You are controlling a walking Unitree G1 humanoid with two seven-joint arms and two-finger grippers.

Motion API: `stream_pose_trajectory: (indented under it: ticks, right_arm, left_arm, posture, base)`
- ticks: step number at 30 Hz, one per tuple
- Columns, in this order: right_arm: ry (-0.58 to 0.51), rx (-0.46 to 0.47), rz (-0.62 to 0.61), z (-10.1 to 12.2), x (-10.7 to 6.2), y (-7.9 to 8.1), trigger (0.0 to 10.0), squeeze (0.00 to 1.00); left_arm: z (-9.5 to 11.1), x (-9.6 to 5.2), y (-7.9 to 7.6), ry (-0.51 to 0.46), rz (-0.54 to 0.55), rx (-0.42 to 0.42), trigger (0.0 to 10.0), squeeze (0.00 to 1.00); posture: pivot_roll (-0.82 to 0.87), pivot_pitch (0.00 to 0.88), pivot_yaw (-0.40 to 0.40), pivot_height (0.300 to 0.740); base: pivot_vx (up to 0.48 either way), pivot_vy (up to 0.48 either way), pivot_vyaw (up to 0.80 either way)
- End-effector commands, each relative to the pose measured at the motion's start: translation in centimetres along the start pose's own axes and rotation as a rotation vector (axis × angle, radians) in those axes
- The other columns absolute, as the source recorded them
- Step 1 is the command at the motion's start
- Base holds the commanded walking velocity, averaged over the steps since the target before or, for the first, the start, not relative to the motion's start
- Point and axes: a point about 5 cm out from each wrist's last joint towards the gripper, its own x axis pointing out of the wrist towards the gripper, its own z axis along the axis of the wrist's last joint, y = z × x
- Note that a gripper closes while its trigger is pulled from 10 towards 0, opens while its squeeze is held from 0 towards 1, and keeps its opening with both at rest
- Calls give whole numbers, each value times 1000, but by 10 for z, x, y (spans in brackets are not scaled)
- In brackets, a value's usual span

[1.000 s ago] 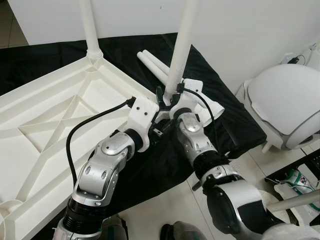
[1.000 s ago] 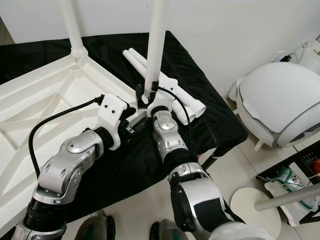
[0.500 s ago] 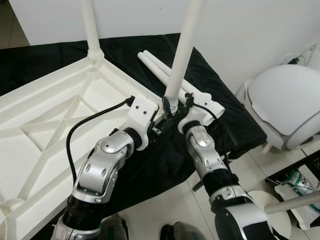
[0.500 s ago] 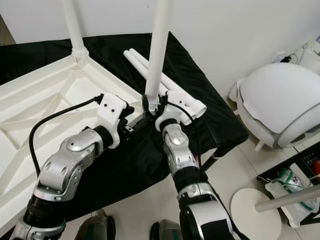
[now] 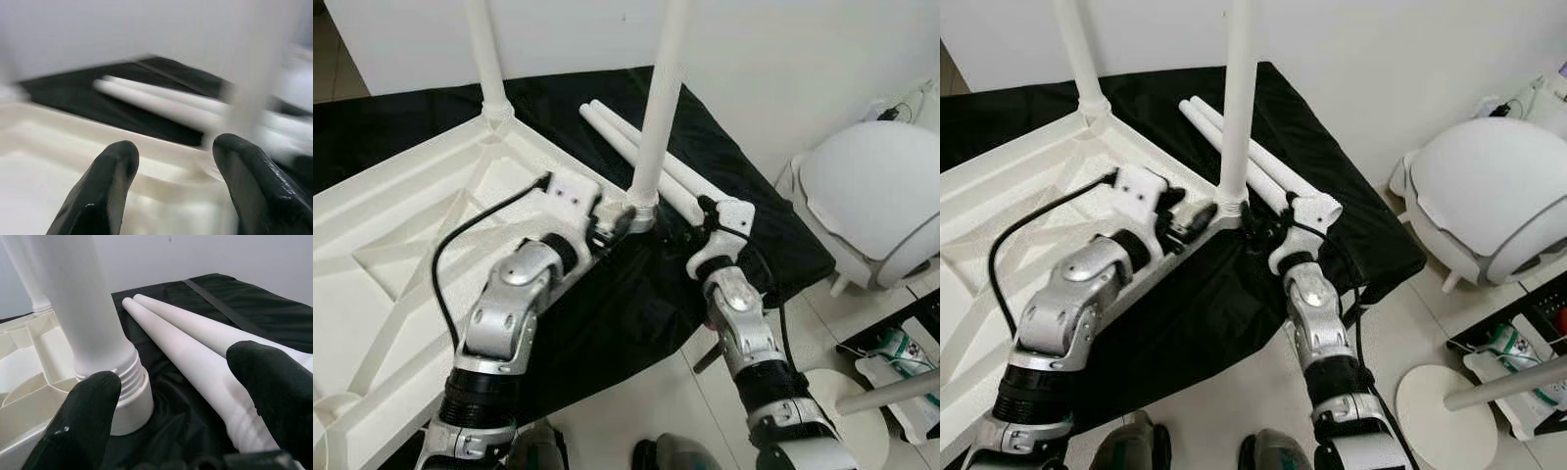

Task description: Building children table

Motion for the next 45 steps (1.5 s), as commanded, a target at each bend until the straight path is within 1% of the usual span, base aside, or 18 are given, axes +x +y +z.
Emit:
stream_pose_trajectory:
  ticks: [1,2,3,5,8,9,11,13,14,15,16,17,19,22,24,30,36,45]
  right_arm:
    - [2,-5,-9,0,-2,-3,10000,0]
    - [0,-7,-9,0,-2,-3,10000,0]
    - [0,-7,-9,0,-2,-3,10000,0]
    - [-13,-4,-4,2,-2,-1,10000,0]
    - [-26,-4,-3,4,-2,1,10000,0]
    - [-27,-5,-3,4,-2,1,10000,0]
    - [-27,-5,-3,4,-2,1,10000,0]
    - [-37,-12,-3,4,-5,1,10000,0]
    - [-37,-12,-3,4,-5,1,10000,0]
    - [-40,-9,-2,4,-8,0,10000,0]
    - [-44,-12,1,3,-11,-1,10000,0]
    - [-44,-12,1,3,-11,-1,10000,0]
    - [-46,-37,5,2,-16,-3,10000,0]
    - [-40,-35,1,-1,-20,-5,10000,0]
    - [-37,-29,-1,-2,-20,-5,10000,0]
    - [-61,-24,13,5,-17,0,10000,0]
    - [-61,-10,7,6,-19,-2,10000,0]
    - [-60,9,10,5,-21,-4,10000,0]
  left_arm:
    - [-10,-3,9,4,83,-13,10000,0]
    - [-12,-4,12,-6,117,-16,10000,0]
    - [-12,-4,12,-6,117,-16,10000,0]
    - [-12,-7,18,-42,188,-61,10000,0]
    - [-13,-8,22,-61,215,-62,10000,0]
    - [-14,-9,23,-70,216,-45,10000,0]
    - [-14,-9,23,-70,216,-45,10000,0]
    - [-21,-14,26,-90,224,-33,10000,0]
    - [-21,-14,26,-90,224,-33,10000,0]
    - [-24,-18,27,-106,228,-27,10000,0]
    - [-28,-22,28,-108,226,-21,10000,0]
    - [-28,-22,28,-108,226,-21,10000,0]
    - [-34,-28,31,-98,228,-9,10000,0]
    - [-38,-31,34,-97,234,-15,10000,0]
    - [-39,-31,33,-100,230,-7,10000,0]
    - [-37,-30,32,-129,222,2,10000,0]
    - [-37,-34,32,-144,218,3,10000,0]
    - [-36,-35,32,-153,215,14,10000,0]
  posture:
    - [-32,0,-15,740]
    - [-31,0,-11,740]
    - [-31,0,-11,740]
    - [-33,0,-5,740]
    - [-35,0,0,740]
    - [-35,0,1,740]
    - [-35,0,1,740]
    - [-39,0,5,740]
    - [-39,0,5,740]
    - [-42,0,6,740]
    - [-42,0,7,740]
    - [-42,0,7,740]
    - [-43,0,10,740]
    - [-42,0,10,740]
    - [-42,0,8,740]
    - [-41,0,7,740]
    - [-39,0,5,740]
    - [-38,0,5,740]
  base:
    - [0,0,0]
    - [0,0,0]
    - [0,0,0]
    - [0,0,0]
    - [0,0,0]
    - [0,0,0]
    - [0,0,0]
    - [0,0,0]
    - [0,0,0]
    - [0,0,0]
    - [0,0,0]
    - [0,0,0]
    - [0,0,0]
    - [0,0,0]
    - [0,0,0]
    - [0,0,0]
    - [0,0,0]
    - [0,0,0]
